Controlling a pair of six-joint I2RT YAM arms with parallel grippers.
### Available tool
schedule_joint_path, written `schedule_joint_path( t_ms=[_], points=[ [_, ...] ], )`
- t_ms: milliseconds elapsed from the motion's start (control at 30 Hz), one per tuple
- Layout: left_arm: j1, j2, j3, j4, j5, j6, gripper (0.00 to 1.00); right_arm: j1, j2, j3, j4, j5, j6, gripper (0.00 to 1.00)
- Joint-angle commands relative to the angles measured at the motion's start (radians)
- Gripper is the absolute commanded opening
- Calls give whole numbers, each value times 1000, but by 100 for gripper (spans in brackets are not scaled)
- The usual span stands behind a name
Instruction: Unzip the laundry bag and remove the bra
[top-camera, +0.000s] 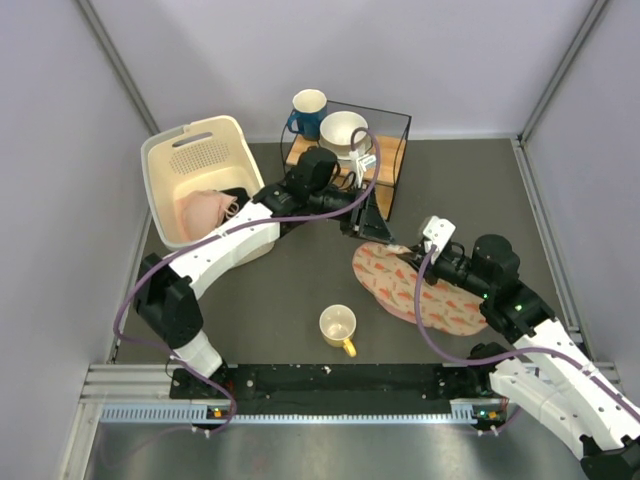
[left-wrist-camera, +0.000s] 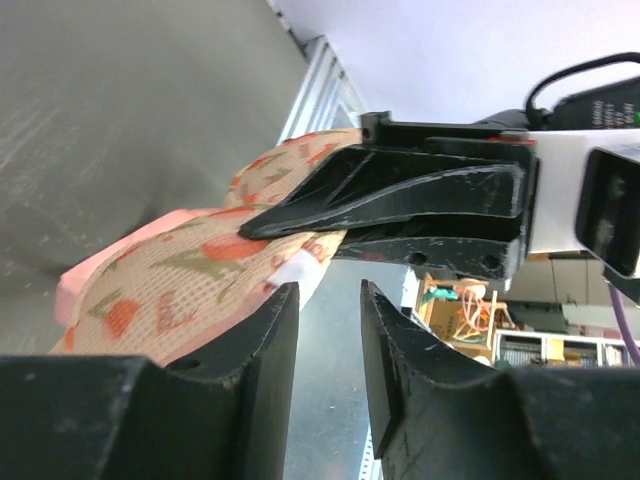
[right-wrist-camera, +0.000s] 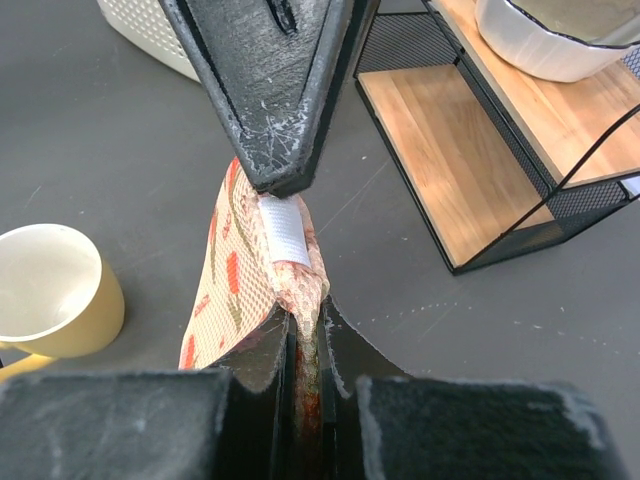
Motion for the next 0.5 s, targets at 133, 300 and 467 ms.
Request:
schedule_joint_path(
  t_ms=[133, 300, 467],
  points=[
    [0, -131, 59, -231, -254, 206, 55, 6, -8, 16, 49, 10, -5, 0],
    [-5, -137, 86, -303, -314, 264, 57, 6, 7, 27, 49, 2, -9, 0],
    [-6, -97, 94, -311, -288, 275, 58, 4, 12, 35, 52, -10, -3, 0]
  ],
)
